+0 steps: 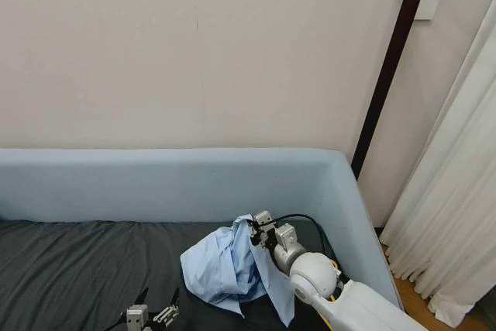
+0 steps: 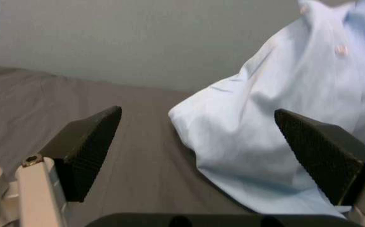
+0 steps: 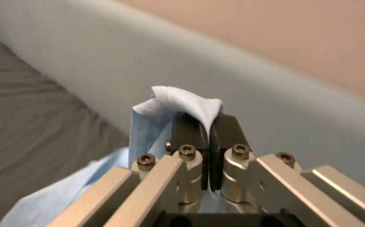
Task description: Pick up the clothes from the sofa and hang them on the clothes hanger.
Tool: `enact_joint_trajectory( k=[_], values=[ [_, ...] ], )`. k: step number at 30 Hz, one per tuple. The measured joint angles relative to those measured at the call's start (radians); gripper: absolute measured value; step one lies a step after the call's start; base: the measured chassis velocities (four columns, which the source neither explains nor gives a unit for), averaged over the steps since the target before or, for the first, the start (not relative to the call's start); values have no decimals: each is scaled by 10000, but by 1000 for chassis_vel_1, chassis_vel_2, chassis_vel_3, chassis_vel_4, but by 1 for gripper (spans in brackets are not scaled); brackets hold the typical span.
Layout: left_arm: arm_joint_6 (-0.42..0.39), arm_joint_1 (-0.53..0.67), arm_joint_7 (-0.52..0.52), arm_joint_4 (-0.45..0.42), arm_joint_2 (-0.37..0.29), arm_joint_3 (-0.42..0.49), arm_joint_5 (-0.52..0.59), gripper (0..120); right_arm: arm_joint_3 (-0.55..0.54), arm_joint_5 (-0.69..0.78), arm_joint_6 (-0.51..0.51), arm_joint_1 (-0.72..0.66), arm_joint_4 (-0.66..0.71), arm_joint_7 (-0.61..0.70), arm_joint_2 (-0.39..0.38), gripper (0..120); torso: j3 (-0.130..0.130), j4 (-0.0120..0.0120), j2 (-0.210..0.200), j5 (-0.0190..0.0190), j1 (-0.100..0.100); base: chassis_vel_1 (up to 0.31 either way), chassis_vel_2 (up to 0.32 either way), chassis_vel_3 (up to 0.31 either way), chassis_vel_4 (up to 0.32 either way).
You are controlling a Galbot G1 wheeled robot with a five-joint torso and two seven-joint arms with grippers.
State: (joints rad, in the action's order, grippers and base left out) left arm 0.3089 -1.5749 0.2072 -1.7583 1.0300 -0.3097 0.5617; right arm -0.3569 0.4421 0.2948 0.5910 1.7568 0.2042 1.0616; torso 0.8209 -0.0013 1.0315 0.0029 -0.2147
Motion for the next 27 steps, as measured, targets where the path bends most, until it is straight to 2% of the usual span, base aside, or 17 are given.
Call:
enact_joint_trajectory(
  k=[7,12,16,19,23,27],
  values=[
    [-58,6,17,-84,45,-75,66,95,-541,-1023,-988,-824,21,-532,69,0,0,1,0,-1,0,0,0,0,0],
    [-69,4,36,9,43,-111,159,94,-1009,-877,-1378,-676,301,-1078,-192,0,-1,6,1,-3,0,0,0,0,0],
    [-71,42,37,43,33,-109,192,94,-1273,-1245,-1659,367,93,-1524,-803,0,-1,0,1,0,0,0,0,0,0],
    [-97,110,46,65,15,-71,220,94,-1116,-1787,-1659,1853,-308,-1611,-1345,0,-1,-4,0,3,0,0,0,0,0],
    [-141,174,66,66,-19,-29,229,94,-978,-2395,-1063,3134,-495,-1442,-1950,0,-1,-4,0,3,0,0,0,0,0],
    [-210,265,83,53,-43,-6,250,94,-707,-2405,-484,4004,-507,-1289,-2392,0,-1,-4,1,0,0,0,0,0,0]
  ],
)
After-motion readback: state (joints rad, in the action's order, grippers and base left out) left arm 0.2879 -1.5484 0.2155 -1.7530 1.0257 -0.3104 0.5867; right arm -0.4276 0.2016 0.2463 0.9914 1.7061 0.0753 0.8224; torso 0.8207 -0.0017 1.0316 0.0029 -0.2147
